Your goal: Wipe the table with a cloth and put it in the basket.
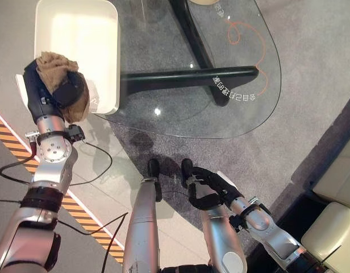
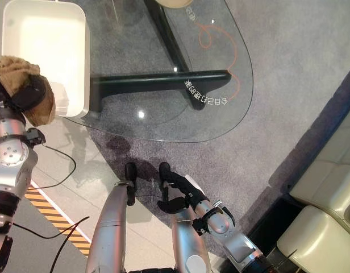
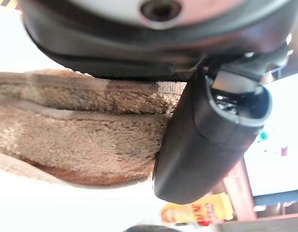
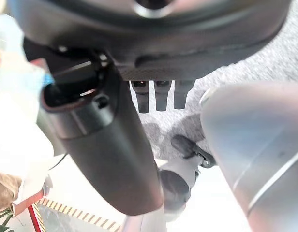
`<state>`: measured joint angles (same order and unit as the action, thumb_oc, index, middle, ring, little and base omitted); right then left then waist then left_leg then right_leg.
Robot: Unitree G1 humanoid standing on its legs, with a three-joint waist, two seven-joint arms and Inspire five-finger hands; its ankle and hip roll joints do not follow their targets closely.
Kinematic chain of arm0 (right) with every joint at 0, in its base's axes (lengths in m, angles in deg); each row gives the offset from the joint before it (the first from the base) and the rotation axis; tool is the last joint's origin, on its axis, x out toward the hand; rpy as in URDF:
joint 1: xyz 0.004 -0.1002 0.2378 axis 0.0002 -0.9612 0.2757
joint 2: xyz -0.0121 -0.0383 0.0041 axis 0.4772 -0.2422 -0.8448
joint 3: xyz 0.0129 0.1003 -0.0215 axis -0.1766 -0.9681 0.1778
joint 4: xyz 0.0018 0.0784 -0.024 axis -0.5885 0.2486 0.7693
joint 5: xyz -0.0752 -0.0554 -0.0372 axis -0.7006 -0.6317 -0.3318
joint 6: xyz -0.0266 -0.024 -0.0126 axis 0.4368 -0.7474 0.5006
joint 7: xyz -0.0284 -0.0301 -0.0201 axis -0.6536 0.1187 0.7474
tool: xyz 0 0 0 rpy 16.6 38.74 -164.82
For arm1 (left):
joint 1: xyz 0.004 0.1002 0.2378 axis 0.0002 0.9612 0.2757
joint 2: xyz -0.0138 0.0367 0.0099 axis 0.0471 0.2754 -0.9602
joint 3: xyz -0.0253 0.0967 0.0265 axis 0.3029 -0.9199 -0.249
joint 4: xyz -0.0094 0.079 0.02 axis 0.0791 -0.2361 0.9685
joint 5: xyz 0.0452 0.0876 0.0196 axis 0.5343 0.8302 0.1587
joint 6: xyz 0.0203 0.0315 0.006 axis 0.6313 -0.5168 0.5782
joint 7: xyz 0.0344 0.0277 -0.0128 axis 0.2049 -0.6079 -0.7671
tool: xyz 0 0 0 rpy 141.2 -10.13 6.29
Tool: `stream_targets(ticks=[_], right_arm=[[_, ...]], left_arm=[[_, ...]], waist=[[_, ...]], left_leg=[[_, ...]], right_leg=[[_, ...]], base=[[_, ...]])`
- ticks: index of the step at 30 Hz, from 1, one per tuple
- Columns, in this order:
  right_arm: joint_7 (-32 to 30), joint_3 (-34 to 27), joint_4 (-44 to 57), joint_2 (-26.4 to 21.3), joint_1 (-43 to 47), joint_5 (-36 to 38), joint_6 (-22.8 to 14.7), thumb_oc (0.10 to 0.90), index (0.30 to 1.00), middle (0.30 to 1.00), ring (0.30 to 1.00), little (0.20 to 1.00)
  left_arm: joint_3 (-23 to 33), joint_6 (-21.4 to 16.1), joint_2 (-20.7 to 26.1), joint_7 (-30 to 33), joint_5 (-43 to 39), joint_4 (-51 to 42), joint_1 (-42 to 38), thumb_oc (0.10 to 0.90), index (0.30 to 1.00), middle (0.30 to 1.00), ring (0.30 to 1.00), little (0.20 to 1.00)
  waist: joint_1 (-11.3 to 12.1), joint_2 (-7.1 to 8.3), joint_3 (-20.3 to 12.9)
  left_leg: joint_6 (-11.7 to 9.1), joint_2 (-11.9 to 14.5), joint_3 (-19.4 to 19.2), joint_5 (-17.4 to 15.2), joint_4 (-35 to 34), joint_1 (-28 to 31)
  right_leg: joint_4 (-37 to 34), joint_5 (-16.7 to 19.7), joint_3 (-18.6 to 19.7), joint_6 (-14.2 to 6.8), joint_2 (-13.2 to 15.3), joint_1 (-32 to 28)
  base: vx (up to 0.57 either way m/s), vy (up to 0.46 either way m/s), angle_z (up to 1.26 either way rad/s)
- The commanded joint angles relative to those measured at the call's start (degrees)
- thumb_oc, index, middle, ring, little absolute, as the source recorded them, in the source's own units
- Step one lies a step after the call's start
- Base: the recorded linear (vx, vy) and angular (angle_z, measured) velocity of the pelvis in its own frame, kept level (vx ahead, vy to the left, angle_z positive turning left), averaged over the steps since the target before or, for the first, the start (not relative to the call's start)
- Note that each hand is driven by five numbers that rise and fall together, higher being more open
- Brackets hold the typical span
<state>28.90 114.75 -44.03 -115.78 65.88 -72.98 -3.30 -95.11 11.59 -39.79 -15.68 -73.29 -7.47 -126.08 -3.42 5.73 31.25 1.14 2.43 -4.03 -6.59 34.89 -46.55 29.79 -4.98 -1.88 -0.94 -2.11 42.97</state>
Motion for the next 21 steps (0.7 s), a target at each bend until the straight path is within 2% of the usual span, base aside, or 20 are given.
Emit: stream_targets(ticks=[1,8,14,18,21], right_arm=[[-0.2,2.1,4.6,1.7,0.8,2.0,-3.3,0.8,0.9,0.9,0.9,0.9],[0.1,2.0,3.9,2.2,2.6,3.5,-5.1,0.8,0.9,0.9,0.9,0.9],[0.8,2.0,3.7,2.9,4.6,4.6,-4.8,0.8,0.9,0.9,0.9,0.9],[0.4,2.0,3.0,3.2,6.3,5.2,-4.3,0.8,0.9,0.9,0.9,0.9],[-0.1,1.8,2.1,2.7,8.2,6.1,-3.5,0.8,0.9,0.9,0.9,0.9]], left_arm=[[0.7,-5.5,8.8,2.1,4.1,-2.5,-9.7,0.1,0.3,0.3,0.3,0.2],[-3.6,-5.8,11.4,3.5,4.1,-0.2,-16.8,0.1,0.3,0.3,0.3,0.2],[-8.6,-4.3,12.0,3.7,3.3,0.6,-24.1,0.1,0.3,0.3,0.3,0.2],[-11.5,-2.0,11.5,4.6,3.4,1.6,-28.3,0.1,0.3,0.3,0.3,0.2],[-13.3,1.8,11.0,6.7,3.3,4.4,-30.7,0.1,0.3,0.3,0.3,0.2]], waist=[[-0.2,2.76,-1.5],[-1.1,3.71,-1.5],[-1.7,3.44,-1.5],[-2.2,2.87,-1.5],[-2.6,2.55,-1.5]], left_leg=[[4.1,-3.3,-2.6,-1.9,0.9,-1.3],[4.3,-2.9,-2.2,-2.2,-2.6,-1.3],[4.6,-3.2,-2.1,-2.4,-4.7,-1.0],[4.7,-3.4,-1.9,-2.7,-5.2,-0.7],[4.7,-3.5,-1.9,-2.7,-5.5,-0.9]], right_leg=[[-11.1,7.6,0.5,-4.3,2.5,-5.0],[-14.1,9.1,0.6,-5.2,2.7,-4.0],[-14.9,10.2,0.7,-5.5,3.1,-2.7],[-14.9,10.7,0.6,-5.5,3.5,-1.7],[-14.6,11.1,0.6,-5.4,3.7,-0.5]], base=[[-0.04,0.0,-0.02],[-0.02,-0.003,0.01],[-0.01,0.009,0.03],[-0.01,0.017,0.01],[-0.01,0.054,0.0]])
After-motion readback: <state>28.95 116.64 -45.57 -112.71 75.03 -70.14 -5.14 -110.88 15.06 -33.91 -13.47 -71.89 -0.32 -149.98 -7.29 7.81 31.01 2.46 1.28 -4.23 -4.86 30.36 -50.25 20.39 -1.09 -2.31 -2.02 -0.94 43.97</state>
